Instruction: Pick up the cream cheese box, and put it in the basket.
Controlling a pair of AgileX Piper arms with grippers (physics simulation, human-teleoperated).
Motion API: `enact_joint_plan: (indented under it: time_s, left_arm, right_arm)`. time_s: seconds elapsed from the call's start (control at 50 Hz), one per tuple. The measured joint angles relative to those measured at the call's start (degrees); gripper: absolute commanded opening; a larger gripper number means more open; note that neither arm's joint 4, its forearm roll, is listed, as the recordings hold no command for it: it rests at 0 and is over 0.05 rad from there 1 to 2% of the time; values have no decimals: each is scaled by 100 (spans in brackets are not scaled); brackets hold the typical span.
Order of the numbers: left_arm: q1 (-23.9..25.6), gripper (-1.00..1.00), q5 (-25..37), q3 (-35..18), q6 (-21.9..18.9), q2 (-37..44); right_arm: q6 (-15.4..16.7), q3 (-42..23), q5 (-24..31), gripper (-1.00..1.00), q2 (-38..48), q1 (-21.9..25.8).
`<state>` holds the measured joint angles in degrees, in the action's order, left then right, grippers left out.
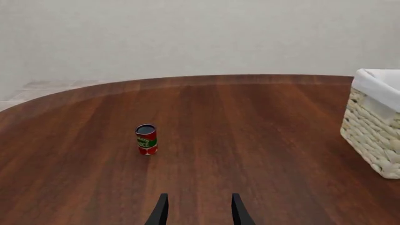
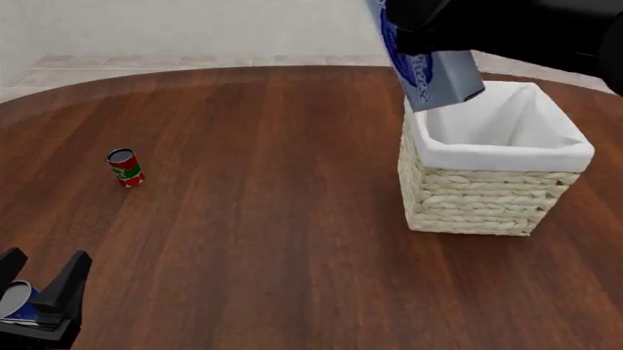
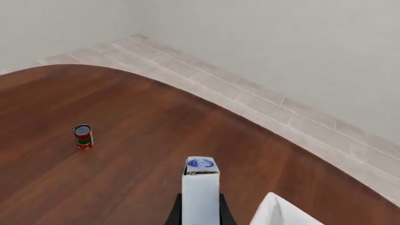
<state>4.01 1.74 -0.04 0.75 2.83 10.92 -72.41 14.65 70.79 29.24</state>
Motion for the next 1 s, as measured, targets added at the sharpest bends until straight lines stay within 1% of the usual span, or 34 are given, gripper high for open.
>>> enact_joint_plan:
  time_s: [0.14, 0.22, 0.38, 0.48, 0.74, 1.0]
  left_arm:
    - [0, 100, 5, 0, 0, -9]
    - [0, 100, 7, 0, 1, -13]
    - [-1, 100, 11, 0, 3, -21]
    - [-2, 100, 10, 0, 3, -20]
    - [-2, 100, 0, 0, 0, 1]
    - [4, 100, -17, 0, -5, 32]
  right_arm:
    - [-44, -39, -22, -100, -115, -488]
    - [83, -28, -45, -100, -157, -736]
    - [568, 5, -52, -100, -127, -1118]
    - [821, -76, 62, -100, -38, -1307]
    - [1545, -583, 657, -100, 437, -1739]
    - [2234, -818, 1211, -100, 834, -1943]
